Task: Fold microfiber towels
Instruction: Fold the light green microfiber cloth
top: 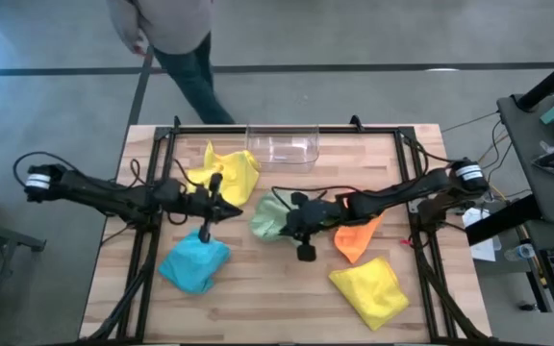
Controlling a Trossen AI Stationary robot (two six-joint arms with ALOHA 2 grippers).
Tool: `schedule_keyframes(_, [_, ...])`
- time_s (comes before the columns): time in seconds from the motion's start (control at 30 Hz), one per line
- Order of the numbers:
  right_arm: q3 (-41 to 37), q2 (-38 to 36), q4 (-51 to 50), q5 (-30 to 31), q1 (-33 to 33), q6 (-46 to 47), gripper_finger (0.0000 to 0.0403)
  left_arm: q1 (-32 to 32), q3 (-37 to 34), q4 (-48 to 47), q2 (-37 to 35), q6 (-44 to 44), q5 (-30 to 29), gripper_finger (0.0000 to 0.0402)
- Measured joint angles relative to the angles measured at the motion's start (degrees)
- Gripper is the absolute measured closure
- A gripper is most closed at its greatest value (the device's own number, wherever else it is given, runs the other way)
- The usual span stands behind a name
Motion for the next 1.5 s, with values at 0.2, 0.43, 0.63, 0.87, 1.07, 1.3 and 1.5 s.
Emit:
schedule_keyframes(0.2, [-5.3,-0.6,0.9,0.1,2.9,2.1,0.0394,-2.7,2.5,-0.1,7.6,0.0,0.2,0.0346])
schedule_keyframes(0.43, [-8.6,2.1,5.1,0.2,5.8,3.4,0.0394,-3.3,5.5,-0.1,16.6,-3.1,-1.1,0.0238])
schedule_keyframes(0.63, [-8.2,4.8,6.0,1.0,6.8,3.4,0.0394,-3.8,8.7,-0.1,25.1,-3.1,-1.1,0.0201])
schedule_keyframes(0.87, [-6.8,8.3,5.5,1.1,6.8,3.4,0.0394,-3.9,14.0,0.0,35.1,-2.6,-1.1,0.0200])
schedule_keyframes(1.07, [-6.6,8.9,5.5,1.1,6.8,3.4,0.0394,-3.9,17.3,-0.2,41.5,-2.6,0.4,0.0200])
schedule_keyframes(1.3, [-6.6,8.9,5.8,1.1,6.8,3.0,0.0394,-4.0,20.7,-0.3,47.9,-2.5,1.8,0.0200])
schedule_keyframes(1.5, [-6.6,8.7,5.7,1.1,6.8,3.0,0.0394,-4.0,21.6,-0.3,50.3,-2.5,1.8,0.0200])
